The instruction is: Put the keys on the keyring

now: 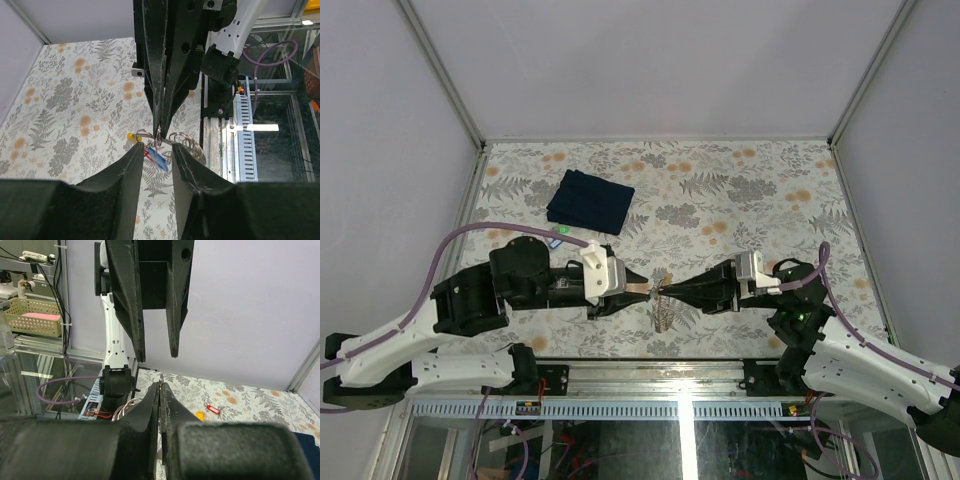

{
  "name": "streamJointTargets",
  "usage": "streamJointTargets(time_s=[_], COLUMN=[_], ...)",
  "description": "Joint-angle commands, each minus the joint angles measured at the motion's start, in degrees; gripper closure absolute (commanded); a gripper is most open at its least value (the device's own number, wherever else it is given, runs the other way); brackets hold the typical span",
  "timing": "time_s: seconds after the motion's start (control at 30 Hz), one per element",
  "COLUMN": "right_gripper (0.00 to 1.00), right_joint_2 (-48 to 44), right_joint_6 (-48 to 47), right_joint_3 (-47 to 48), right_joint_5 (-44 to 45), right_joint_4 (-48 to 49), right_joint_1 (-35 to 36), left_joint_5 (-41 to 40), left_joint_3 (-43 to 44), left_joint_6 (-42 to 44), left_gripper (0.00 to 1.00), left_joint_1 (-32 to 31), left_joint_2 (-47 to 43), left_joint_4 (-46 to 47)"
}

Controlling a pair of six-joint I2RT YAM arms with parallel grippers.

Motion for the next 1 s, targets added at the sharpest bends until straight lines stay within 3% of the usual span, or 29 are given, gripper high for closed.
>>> streamJointTargets(time_s=[0.0, 0.47, 0.7, 0.9, 0.97], right_gripper=[1.00, 1.00, 1.00, 1.00, 1.00], right_joint_2=[-1.0, -1.4, -2.0, -2.5, -2.5], right_joint_6=[1.9, 2.6, 2.6, 2.6, 2.7], right_joint_3=[3.4, 3.2, 2.8, 2.8, 2.9], right_joint_5=[-0.7, -0.7, -0.4, -0.2, -0.2], right_joint_4=[6.1, 7.8, 7.8, 7.8, 7.9], right_joint_1=[0.0, 0.1, 0.0, 0.0, 0.0], left_joint_5=[2.4, 3.9, 3.9, 3.1, 3.1], left_joint_3=[0.1, 2.1, 3.0, 3.2, 3.3], left_joint_6=[0.1, 1.2, 1.5, 1.3, 1.2], left_gripper=[0.71, 0.78, 0.95, 0.95, 0.87], left_joint_1=[-0.3, -0.5, -0.4, -0.4, -0.4], left_joint_2=[0.7, 2.9, 3.7, 3.1, 3.0], left_joint_4=[5.2, 1.9, 0.6, 0.2, 0.1])
